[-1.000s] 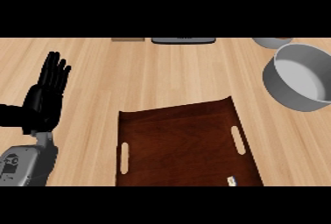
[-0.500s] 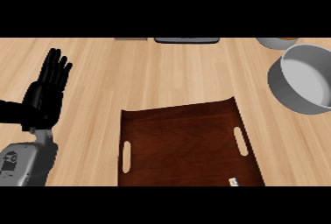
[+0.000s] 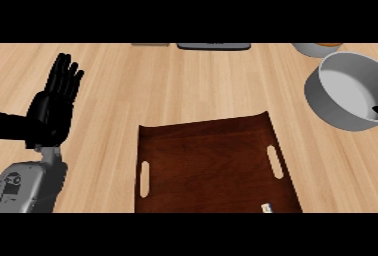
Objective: Pick the bell pepper from the tray and place it in the pot
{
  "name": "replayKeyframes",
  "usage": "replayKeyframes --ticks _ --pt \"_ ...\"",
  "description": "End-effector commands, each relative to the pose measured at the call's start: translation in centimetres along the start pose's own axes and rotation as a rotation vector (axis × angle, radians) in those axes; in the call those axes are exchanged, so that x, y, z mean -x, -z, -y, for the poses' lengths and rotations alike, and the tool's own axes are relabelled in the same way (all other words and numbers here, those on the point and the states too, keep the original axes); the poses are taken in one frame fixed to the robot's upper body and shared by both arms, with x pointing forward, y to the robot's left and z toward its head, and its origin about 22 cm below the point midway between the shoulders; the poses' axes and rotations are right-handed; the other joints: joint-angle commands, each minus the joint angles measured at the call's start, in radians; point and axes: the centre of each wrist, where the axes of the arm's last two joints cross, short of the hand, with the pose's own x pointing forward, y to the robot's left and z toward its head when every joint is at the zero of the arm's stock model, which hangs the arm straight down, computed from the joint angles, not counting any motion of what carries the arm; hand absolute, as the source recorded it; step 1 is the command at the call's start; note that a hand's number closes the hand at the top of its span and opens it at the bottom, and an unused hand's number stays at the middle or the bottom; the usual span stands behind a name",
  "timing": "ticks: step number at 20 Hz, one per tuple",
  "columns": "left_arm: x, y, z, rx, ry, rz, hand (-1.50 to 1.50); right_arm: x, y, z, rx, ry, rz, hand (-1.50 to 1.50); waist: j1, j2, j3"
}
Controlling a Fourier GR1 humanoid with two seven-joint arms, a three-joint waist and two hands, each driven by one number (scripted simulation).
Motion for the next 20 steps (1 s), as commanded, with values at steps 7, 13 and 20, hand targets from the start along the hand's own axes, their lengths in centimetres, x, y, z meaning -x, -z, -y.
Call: replayKeyframes --ticks 7,13,20 --pt "1.2 -0.3 1.1 -0.022 -0.011 -0.016 0.0 -0.5 0.6 0.6 0.139 0.402 -0.017 -1.5 -0.021 -0.003 0.004" --pt "0.1 -0.8 -1.8 -0.027 0.015 -0.011 0.0 2.6 0.6 4.4 0.254 0.576 -0.041 -1.5 -0.02 -0.006 0.003" --pt "1.5 -2.1 -0.5 -0.03 0.01 -0.018 0.0 9.8 -1.9 8.9 0.332 0.635 -0.02 -1.5 -0.025 -0.009 0.003"
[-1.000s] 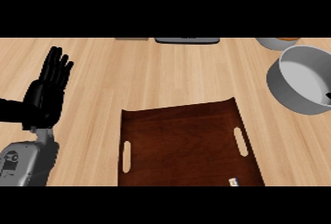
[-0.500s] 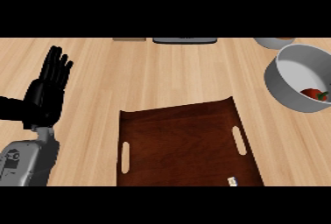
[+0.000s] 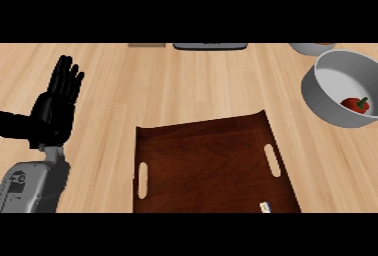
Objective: Pick the bell pepper from the tray and place it in the pot
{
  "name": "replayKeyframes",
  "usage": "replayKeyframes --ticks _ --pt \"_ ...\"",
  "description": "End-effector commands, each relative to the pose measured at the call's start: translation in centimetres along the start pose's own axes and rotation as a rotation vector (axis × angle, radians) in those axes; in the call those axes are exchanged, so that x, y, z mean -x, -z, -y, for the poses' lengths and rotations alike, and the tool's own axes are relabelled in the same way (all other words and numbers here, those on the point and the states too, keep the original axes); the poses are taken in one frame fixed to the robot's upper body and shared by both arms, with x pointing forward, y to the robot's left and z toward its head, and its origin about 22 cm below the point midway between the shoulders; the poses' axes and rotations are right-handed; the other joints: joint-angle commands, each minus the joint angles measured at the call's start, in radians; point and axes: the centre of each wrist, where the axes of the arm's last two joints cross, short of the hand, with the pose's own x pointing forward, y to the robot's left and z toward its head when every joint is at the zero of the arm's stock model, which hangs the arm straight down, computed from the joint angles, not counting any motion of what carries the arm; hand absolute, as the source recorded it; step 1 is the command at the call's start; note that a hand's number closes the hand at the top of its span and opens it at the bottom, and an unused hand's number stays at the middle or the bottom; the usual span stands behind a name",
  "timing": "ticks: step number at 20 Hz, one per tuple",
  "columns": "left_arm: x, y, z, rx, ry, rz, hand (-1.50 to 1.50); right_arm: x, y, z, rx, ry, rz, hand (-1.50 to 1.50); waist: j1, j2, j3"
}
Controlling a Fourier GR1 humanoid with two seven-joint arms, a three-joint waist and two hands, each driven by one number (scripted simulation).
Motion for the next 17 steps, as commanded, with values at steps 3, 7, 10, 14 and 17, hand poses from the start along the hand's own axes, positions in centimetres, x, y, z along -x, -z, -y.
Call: replayKeyframes --ticks 3,7,10,14,17 --pt "0.4 -1.5 0.4 0.001 -0.004 -0.006 0.0 1.7 0.0 5.9 0.067 0.04 0.013 -1.5 0.007 0.001 0.0" --pt "-0.7 -0.6 -0.8 0.01 0.001 -0.005 0.0 2.4 -0.4 10.7 0.102 0.057 0.018 -1.5 0.0 0.0 0.0" --pt "-0.9 -0.5 -0.1 -0.002 -0.01 0.008 0.0 4.9 -2.3 12.6 0.119 0.061 0.033 -1.5 0.004 0.001 0.001" --pt "-0.4 -0.7 -0.5 -0.003 -0.008 0.01 0.0 5.0 -2.7 16.1 0.1 0.053 0.017 -1.5 0.008 0.004 0.003" --pt "-0.5 -0.4 0.3 0.008 -0.005 0.023 0.0 3.5 -1.9 18.7 0.101 0.062 0.032 -1.5 0.005 0.003 0.003"
